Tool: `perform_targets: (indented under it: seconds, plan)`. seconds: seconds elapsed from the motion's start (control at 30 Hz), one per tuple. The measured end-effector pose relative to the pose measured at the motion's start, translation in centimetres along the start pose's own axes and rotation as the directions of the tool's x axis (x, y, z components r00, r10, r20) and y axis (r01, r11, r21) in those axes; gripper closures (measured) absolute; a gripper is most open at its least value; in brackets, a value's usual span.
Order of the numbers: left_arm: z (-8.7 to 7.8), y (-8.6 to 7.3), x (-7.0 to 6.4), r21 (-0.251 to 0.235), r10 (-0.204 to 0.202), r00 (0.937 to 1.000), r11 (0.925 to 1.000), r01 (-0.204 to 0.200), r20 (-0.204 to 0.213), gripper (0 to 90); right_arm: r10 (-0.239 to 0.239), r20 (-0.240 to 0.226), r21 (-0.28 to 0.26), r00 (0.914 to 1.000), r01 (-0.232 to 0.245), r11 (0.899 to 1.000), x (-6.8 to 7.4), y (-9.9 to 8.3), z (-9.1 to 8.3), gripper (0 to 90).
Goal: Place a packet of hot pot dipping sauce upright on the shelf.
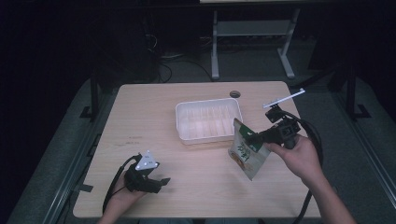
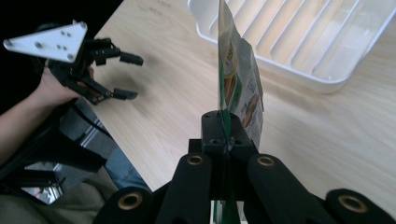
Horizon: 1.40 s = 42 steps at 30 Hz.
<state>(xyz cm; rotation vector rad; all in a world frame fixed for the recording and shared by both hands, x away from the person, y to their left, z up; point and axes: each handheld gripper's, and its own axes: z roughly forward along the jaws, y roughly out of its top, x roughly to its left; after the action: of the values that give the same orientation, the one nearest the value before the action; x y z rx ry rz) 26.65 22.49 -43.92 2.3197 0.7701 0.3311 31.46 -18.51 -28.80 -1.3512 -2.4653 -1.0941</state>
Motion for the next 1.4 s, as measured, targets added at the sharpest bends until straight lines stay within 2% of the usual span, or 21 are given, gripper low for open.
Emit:
perform_targets:
  seconds: [0.2, 0.47, 0.77, 1.13, 1.4]
  plan:
    - [0.0, 0.0, 0.1, -0.005, -0.003, 1.0000, 1.0000, 0.003, -0.004, 28.9, 0.023, -0.008, -0.037, 0.9997, -0.023, 0.999, 0.0, 0.9, -0.9, 89.7]
    - [-0.1, -0.1, 0.2, -0.011, -0.021, 0.9996, 0.9997, 0.021, -0.017, 27.5, 0.066, -0.025, -0.105, 0.9975, -0.068, 0.992, -0.4, 2.4, -1.9, 89.6]
    - [-0.1, -0.2, 0.5, -0.018, -0.031, 0.9993, 0.9994, 0.031, -0.023, 26.7, 0.106, 0.009, -0.154, 0.9943, -0.103, 0.983, -1.3, 4.2, -2.6, 89.6]
    - [0.0, -0.2, 0.6, -0.015, -0.034, 0.9992, 0.9993, 0.034, -0.023, 26.1, 0.121, 0.024, -0.191, 0.9924, -0.114, 0.975, -1.6, 6.2, -2.7, 89.5]
    - [0.0, -0.3, 0.7, -0.014, -0.039, 0.9991, 0.9992, 0.038, -0.019, 26.1, 0.143, 0.030, -0.216, 0.9892, -0.134, 0.967, -1.9, 8.4, -1.6, 89.6]
